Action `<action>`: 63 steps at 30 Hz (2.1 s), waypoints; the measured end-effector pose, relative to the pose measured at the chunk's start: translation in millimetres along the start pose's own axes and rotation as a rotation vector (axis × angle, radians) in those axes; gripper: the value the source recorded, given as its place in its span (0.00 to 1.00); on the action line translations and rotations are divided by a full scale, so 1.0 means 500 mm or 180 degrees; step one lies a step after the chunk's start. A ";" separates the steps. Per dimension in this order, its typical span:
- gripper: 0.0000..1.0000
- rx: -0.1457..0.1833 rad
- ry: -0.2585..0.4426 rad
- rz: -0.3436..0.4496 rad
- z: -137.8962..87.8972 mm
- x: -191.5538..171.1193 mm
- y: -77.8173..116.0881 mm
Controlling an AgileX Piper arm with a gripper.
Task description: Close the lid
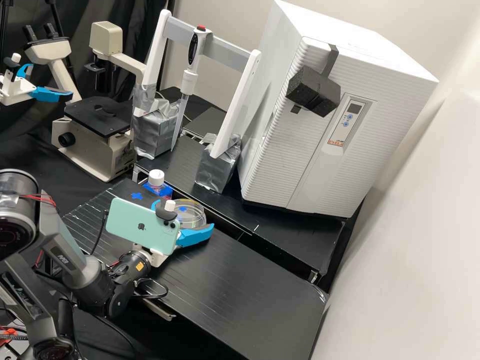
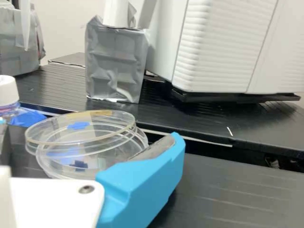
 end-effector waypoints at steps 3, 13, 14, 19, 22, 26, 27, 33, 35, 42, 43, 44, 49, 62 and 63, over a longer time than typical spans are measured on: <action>0.00 -0.0017 -0.0001 -0.0022 0.001 -0.001 0.000; 0.00 -0.0017 0.0021 -0.0028 0.000 -0.003 0.000; 0.00 -0.0017 0.0021 -0.0028 0.000 -0.003 0.000; 0.00 -0.0017 0.0021 -0.0028 0.000 -0.003 0.000; 0.00 -0.0017 0.0021 -0.0028 0.000 -0.003 0.000; 1.00 0.0018 0.0027 -0.0020 -0.001 -0.003 0.001; 1.00 0.0016 0.0036 -0.0009 -0.003 -0.004 0.002; 1.00 -0.0061 0.0012 -0.0026 -0.009 -0.006 0.002; 1.00 -0.0074 0.0011 -0.0009 -0.010 -0.006 0.004; 1.00 -0.0010 -0.0077 0.0107 -0.006 -0.014 0.014; 1.00 0.0003 -0.0090 0.0127 -0.005 -0.015 0.016; 1.00 0.0010 -0.0093 0.0141 -0.006 -0.017 0.018; 1.00 0.0036 -0.0061 0.0202 -0.013 -0.022 0.023; 1.00 0.0314 0.0566 0.0599 -0.094 -0.031 0.041; 1.00 0.0403 0.0623 0.0646 -0.099 -0.029 0.042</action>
